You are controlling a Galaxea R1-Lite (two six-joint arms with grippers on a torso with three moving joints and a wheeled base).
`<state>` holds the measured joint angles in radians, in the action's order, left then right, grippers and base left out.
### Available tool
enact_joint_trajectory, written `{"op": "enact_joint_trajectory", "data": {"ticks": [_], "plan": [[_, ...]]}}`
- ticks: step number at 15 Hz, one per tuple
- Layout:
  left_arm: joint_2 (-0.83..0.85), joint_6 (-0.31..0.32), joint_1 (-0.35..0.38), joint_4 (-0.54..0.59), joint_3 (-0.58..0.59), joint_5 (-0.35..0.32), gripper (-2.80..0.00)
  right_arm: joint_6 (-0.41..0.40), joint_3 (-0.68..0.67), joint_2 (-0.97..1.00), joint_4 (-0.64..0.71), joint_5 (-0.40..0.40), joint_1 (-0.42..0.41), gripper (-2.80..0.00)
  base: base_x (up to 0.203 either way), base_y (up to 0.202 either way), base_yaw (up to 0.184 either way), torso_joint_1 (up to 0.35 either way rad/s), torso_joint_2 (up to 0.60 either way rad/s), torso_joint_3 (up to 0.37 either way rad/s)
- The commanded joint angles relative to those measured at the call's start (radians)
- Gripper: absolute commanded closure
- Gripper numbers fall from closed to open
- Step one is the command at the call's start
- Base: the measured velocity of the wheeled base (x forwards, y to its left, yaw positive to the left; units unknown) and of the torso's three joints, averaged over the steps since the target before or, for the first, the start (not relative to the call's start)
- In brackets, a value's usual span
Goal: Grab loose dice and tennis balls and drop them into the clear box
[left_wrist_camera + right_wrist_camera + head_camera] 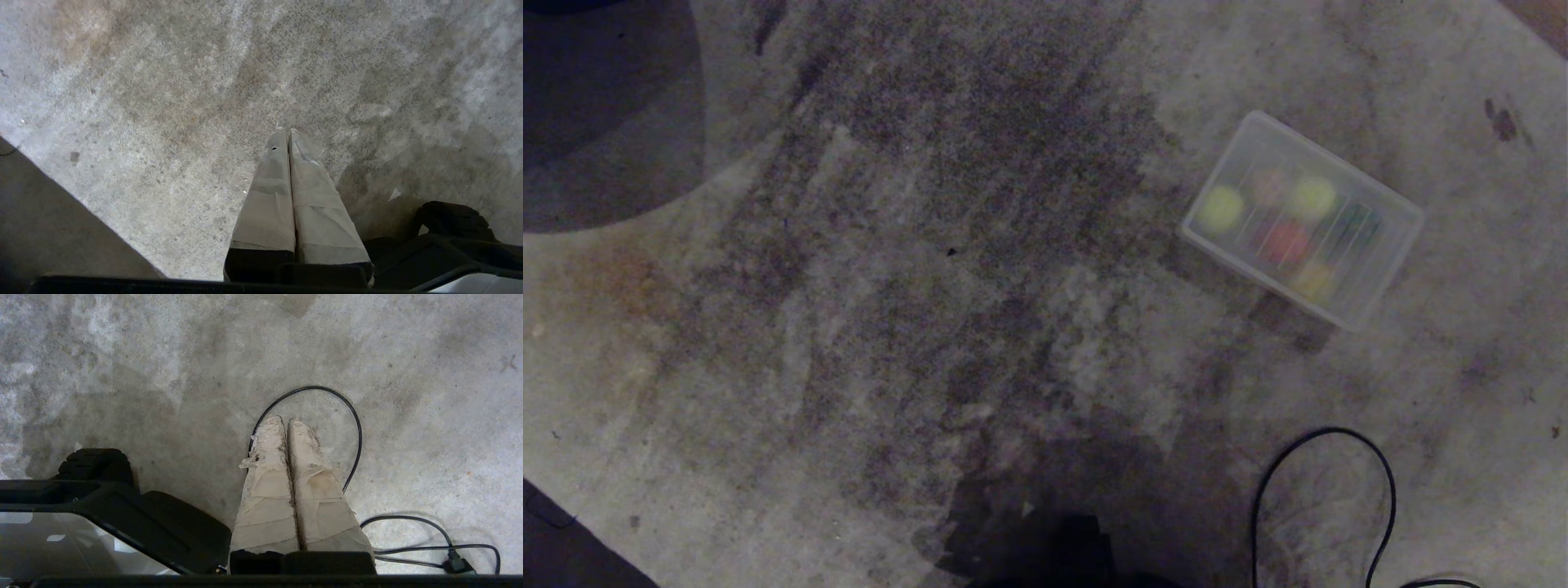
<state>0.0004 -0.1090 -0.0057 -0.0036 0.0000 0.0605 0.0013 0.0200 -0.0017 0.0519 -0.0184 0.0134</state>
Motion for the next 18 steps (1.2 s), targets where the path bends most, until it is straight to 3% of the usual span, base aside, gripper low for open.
{"op": "enact_joint_trajectory", "data": {"ticks": [1, 18], "plan": [[0.001, 0.003, 0.000, 0.001, 0.002, -0.002, 0.00, 0.000, 0.000, 0.003, 0.002, 0.002, 0.001, 0.00, 0.000, 0.000, 0.000, 0.007, 0.00, 0.036], [0.001, -0.009, 0.000, -0.001, 0.002, 0.005, 0.00, -0.004, 0.000, 0.003, 0.002, 0.000, 0.000, 0.00, 0.000, 0.000, 0.000, 0.002, 0.00, 0.196]]}}
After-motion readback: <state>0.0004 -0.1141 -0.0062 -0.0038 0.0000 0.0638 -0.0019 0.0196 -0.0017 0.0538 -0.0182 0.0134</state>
